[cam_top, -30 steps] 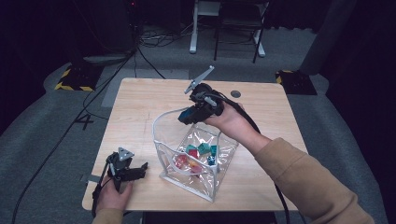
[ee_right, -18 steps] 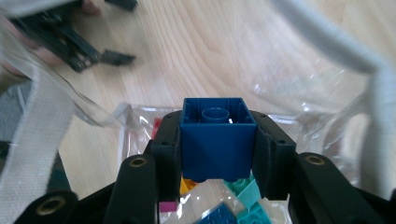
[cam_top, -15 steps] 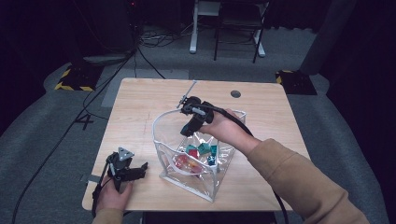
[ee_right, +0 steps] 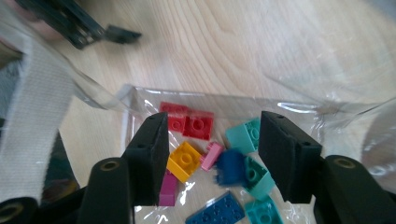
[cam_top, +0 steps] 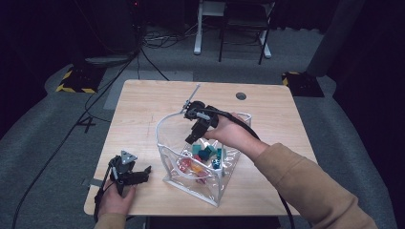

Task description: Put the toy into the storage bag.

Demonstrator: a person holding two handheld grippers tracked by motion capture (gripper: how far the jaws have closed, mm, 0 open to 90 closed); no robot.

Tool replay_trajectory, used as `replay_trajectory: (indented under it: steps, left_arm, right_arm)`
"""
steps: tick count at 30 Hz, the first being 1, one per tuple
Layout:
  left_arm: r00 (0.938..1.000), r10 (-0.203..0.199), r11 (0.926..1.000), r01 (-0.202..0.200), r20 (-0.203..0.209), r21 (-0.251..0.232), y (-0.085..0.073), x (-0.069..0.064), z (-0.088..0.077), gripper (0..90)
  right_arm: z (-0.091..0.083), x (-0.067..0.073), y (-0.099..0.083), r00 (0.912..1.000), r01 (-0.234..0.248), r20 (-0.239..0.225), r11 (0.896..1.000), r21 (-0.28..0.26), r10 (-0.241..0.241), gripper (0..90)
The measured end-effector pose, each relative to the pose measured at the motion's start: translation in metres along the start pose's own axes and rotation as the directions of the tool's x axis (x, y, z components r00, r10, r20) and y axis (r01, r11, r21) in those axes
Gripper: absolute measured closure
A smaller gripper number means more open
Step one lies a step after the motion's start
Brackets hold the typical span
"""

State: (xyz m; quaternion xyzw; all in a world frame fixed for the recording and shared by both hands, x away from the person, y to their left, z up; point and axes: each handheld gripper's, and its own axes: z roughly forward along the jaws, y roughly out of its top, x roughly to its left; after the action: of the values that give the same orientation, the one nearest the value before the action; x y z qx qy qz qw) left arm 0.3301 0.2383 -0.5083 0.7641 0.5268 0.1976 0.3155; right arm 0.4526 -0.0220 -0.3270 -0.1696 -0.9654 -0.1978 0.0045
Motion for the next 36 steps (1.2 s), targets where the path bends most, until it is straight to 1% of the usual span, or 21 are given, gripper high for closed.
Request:
replay_trajectory:
  steps: [2,4,5,6,7,8,10,11,13,14,19,20,21,22,23,24,27,31,35,36]
  left_arm:
    - [1.0,0.002,1.0,-0.002,0.001,0.0,0.0,0.0,0.0,15.1]
    - [1.0,0.0,1.0,0.0,0.0,0.0,0.0,0.0,0.0,15.1]
    - [1.0,0.002,1.0,-0.002,0.001,0.0,0.0,0.0,0.0,15.1]
    - [1.0,0.002,1.0,-0.002,0.001,0.0,0.0,0.0,0.0,15.1]
    - [1.0,0.002,1.0,-0.002,0.001,0.0,0.0,0.0,0.0,15.1]
    - [1.0,0.002,1.0,-0.002,0.001,0.0,0.0,0.0,0.0,15.1]
    - [1.0,0.002,1.0,-0.002,0.001,0.0,0.0,0.0,0.0,15.1]
    - [1.0,0.0,1.0,0.0,0.0,0.0,0.0,0.0,0.0,15.1]
    - [1.0,0.002,1.0,-0.002,0.001,0.0,0.0,0.0,0.0,15.1]
    - [1.0,0.0,1.0,0.0,0.0,0.0,0.0,0.0,0.0,15.1]
    - [1.0,0.0,1.0,0.0,0.0,0.0,0.0,0.0,0.0,15.1]
    - [1.0,0.0,1.0,0.0,0.0,0.0,0.0,0.0,0.0,15.1]
    - [1.0,0.0,1.0,0.0,0.0,0.0,0.0,0.0,0.0,15.0]
    - [1.0,0.0,1.0,0.0,-0.001,0.0,0.0,0.0,0.0,15.1]
    - [1.0,0.0,1.0,0.0,-0.001,0.0,0.0,0.0,0.0,15.1]
    - [1.0,0.0,1.0,0.0,-0.001,0.0,0.0,0.0,0.0,15.1]
    - [1.0,0.001,1.0,-0.001,-0.001,-0.001,0.0,0.0,0.0,15.1]
    - [1.0,0.0,1.0,0.0,-0.001,0.0,0.0,0.0,0.0,15.1]
    - [1.0,0.0,1.0,0.0,-0.001,0.0,0.0,0.0,0.0,15.1]
    - [1.0,0.0,1.0,0.0,-0.001,0.0,0.0,0.0,0.0,15.1]
  right_arm:
    - [-0.009,0.001,-0.003,1.0,-0.007,-0.004,0.999,-0.04,0.007,42.0]
    - [-0.017,0.001,-0.006,1.0,-0.002,0.002,0.997,-0.075,0.002,41.9]
    - [-0.021,0.002,-0.008,1.0,-0.004,0.004,0.996,-0.089,0.005,41.9]
    - [-0.021,0.002,-0.008,1.0,-0.004,0.004,0.996,-0.089,0.005,41.9]
    - [-0.025,0.001,-0.01,1.0,-0.001,0.007,0.995,-0.104,0.002,41.8]
    - [-0.033,0.002,-0.015,0.9999,-0.004,0.012,0.991,-0.135,0.006,41.5]
    - [-0.042,0.002,-0.019,0.9998,-0.002,0.021,0.985,-0.174,0.005,40.4]
    - [-0.042,0.002,-0.019,0.9998,-0.002,0.021,0.985,-0.174,0.005,40.4]
    - [-0.05,0.002,-0.024,0.9998,-0.003,0.021,0.978,-0.207,0.008,40.3]
    - [-0.058,0.003,-0.03,0.9996,-0.003,0.026,0.972,-0.236,0.01,40.3]
    - [-0.075,0.002,-0.049,0.9987,-0.017,0.04,0.955,-0.295,0.031,39.7]
    - [-0.075,0.002,-0.049,0.9987,-0.017,0.04,0.955,-0.295,0.031,39.7]
    - [-0.083,0.001,-0.059,0.9975,-0.026,0.054,0.944,-0.328,0.046,39.3]
    - [-0.087,0.0,-0.065,0.9967,-0.029,0.061,0.939,-0.343,0.053,39.2]
    - [-0.087,0.0,-0.065,0.9967,-0.029,0.061,0.939,-0.343,0.053,39.2]
    - [-0.095,-0.003,-0.076,0.9942,-0.04,0.078,0.928,-0.37,0.075,39.2]
    - [-0.107,-0.009,-0.095,0.9896,-0.066,0.09,0.91,-0.409,0.112,39.0]
    - [-0.121,-0.019,-0.119,0.9797,-0.089,0.123,0.894,-0.44,0.158,38.1]
    - [-0.133,-0.027,-0.146,0.9645,-0.116,0.156,0.873,-0.475,0.213,35.8]
    - [-0.133,-0.027,-0.146,0.9645,-0.116,0.156,0.873,-0.475,0.213,35.8]
